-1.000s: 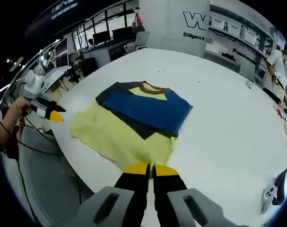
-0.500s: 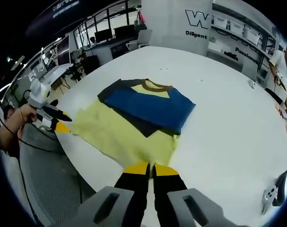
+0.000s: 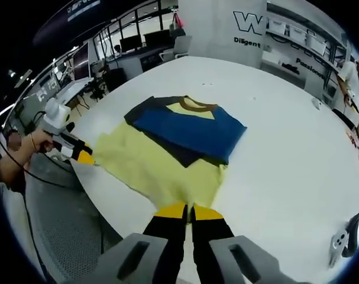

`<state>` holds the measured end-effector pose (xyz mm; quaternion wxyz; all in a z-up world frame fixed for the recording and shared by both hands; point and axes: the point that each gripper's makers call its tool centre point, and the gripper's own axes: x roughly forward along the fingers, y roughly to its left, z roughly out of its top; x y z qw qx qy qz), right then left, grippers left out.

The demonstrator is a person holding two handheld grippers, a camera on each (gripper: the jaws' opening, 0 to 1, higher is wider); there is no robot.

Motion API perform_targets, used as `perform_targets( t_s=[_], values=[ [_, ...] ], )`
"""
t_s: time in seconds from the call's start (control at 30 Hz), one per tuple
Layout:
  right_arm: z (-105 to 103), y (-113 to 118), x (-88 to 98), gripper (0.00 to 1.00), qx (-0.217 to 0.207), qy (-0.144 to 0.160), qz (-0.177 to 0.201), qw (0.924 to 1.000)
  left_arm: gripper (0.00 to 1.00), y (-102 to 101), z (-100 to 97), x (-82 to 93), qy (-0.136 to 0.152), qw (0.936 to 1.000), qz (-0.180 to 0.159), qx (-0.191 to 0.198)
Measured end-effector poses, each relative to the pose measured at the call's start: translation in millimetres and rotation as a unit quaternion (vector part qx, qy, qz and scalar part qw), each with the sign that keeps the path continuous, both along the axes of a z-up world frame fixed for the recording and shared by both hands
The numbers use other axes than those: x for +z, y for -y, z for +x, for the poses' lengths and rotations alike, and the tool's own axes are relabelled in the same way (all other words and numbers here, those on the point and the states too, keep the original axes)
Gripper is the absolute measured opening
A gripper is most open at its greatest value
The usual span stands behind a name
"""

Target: Fold the garment on the visible template until the final outline fits inside the template.

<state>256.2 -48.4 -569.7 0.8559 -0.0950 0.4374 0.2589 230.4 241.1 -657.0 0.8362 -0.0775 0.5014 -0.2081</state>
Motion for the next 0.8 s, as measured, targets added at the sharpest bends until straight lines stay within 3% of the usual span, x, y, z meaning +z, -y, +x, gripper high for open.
perform_targets(
  t_s=[0.13, 0.2, 0.27, 0.33, 0.37, 0.47, 0.8],
  values=[
    [-0.5, 1.2, -1.4, 0.0, -0.002, -0.003, -0.001, 1.0, 0.09, -3.6, -0.5, -5.1, -0.009, 0.9999, 0.012, 0.001],
    [-0.4, 1.6, -1.5, 0.0, -0.003, -0.003, -0.001, 1.0, 0.08, -3.5, -1.3, -6.0, -0.013, 0.9999, 0.008, 0.004],
    [-0.5, 1.5, -2.0, 0.0, -0.004, -0.004, 0.001, 1.0, 0.07, -6.0, -3.4, -8.1, -0.01, 0.9995, 0.025, -0.017],
    [-0.8, 1.6, -2.6, 0.0, -0.004, -0.005, 0.001, 1.0, 0.06, -5.3, -5.0, -6.9, -0.016, 0.9997, 0.016, -0.007],
    [-1.1, 1.5, -2.9, 0.0, -0.003, -0.005, 0.001, 1.0, 0.06, -2.0, -3.5, -3.6, -0.015, 0.9998, -0.005, 0.012],
    [-2.6, 1.1, -2.9, 0.0, -0.002, -0.006, 0.003, 1.0, 0.06, -6.7, -3.8, 0.2, -0.013, 0.9998, -0.004, 0.017],
    [-5.1, 0.0, 3.6, 0.0, -0.004, 0.008, 0.021, 0.9998, 0.06, -13.2, -0.1, 38.7, 0.019, 0.9997, -0.002, 0.014]
  ],
)
